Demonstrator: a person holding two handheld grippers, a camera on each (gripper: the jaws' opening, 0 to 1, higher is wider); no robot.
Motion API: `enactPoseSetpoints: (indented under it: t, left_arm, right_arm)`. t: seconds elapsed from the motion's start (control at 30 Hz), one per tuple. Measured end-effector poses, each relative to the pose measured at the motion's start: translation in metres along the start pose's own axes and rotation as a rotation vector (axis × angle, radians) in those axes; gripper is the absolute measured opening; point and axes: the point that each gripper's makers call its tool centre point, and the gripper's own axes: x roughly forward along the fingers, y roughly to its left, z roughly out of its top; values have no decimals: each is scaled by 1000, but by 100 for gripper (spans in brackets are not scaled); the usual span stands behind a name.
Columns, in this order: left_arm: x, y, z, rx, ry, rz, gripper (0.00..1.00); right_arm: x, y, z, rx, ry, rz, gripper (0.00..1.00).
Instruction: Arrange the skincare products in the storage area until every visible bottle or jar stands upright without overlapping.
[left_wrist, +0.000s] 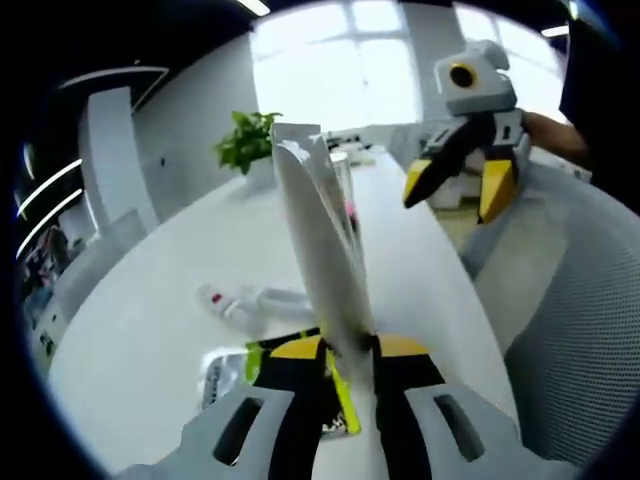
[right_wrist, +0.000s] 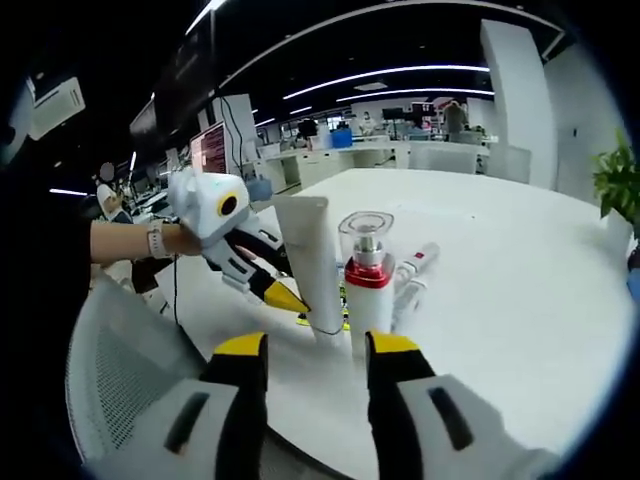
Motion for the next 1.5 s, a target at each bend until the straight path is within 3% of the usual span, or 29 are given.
enactPoseSetpoints:
  t: [0.87, 1.07, 1.37, 1.5]
  left_arm:
    - [6, 6, 3, -9, -2, 0, 15]
    - [7, 5, 2, 42, 7, 6, 16]
    - [4, 4, -1, 52, 32, 22, 16]
    - [-3, 5, -2, 12, 28, 39, 14]
  right_arm:
    - [-1, -4, -4, 9, 7, -5, 39]
    - [-1, -3, -3, 9, 3, -7, 39]
    - [-3, -4, -1, 3, 1, -10, 40]
    - [-2, -3, -1, -2, 1, -8, 40]
